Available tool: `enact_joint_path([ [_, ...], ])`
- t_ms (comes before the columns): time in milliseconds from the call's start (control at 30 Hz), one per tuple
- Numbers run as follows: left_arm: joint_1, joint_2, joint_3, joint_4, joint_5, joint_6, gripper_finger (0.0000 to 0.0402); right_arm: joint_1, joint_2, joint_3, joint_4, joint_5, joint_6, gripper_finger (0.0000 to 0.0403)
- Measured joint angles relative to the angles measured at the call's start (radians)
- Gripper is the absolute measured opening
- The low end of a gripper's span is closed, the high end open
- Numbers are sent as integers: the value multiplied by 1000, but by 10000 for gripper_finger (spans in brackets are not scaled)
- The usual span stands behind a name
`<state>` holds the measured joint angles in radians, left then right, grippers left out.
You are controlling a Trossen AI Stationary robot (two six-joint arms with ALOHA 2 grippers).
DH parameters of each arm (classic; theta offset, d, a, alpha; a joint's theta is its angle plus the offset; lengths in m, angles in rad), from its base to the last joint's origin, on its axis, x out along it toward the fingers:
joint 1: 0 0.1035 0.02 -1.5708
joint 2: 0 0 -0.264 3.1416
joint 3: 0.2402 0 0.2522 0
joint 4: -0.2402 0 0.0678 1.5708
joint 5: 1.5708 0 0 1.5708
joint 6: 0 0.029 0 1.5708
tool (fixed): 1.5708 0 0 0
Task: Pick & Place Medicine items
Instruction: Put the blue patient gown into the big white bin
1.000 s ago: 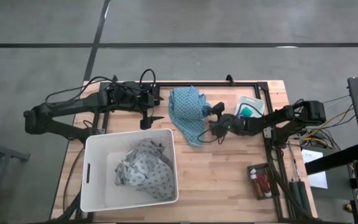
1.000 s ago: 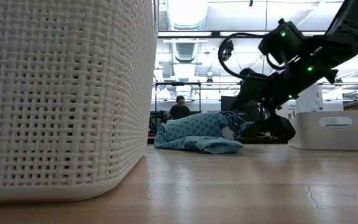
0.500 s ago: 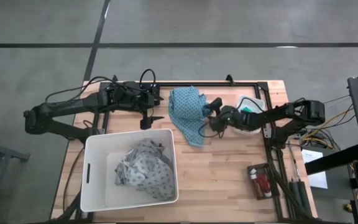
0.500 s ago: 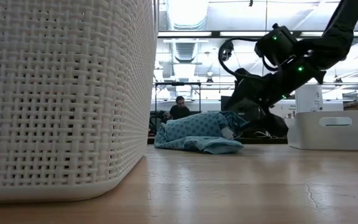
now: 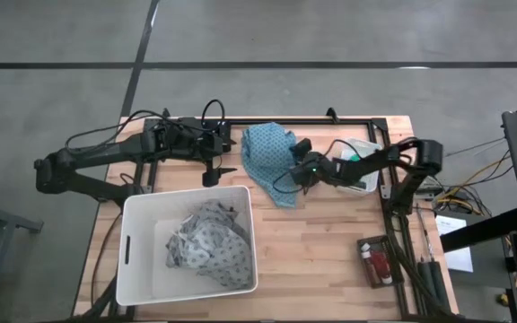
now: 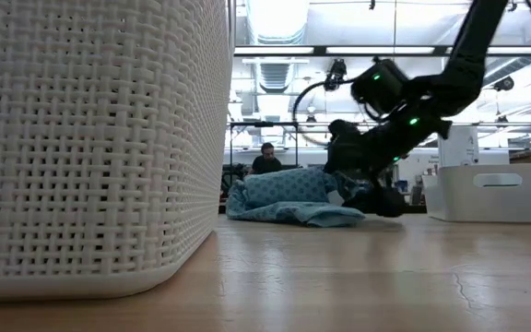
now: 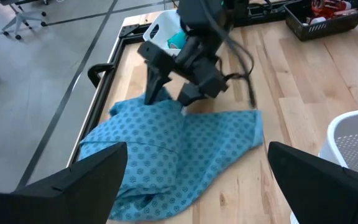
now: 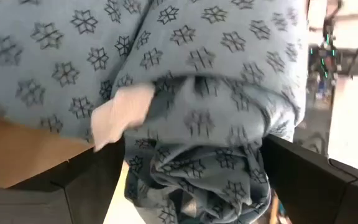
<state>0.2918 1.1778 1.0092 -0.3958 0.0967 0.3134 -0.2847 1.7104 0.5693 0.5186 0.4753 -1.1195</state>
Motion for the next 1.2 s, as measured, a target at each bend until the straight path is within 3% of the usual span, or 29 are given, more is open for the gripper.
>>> enact_joint_path([
  [100, 0, 0, 0, 0, 0, 0, 393, -7, 56, 42, 0, 15, 10, 364],
  [267, 0, 0, 0, 0, 0, 0, 393, -13, 119, 85, -2, -53, 34, 364],
  [600, 0, 0, 0, 0, 0, 0, 393, -9, 90, 87, -3, -92, 50, 350],
  [1200, 0, 0, 0, 0, 0, 0, 393, -10, 87, 86, -2, -118, 127, 97],
])
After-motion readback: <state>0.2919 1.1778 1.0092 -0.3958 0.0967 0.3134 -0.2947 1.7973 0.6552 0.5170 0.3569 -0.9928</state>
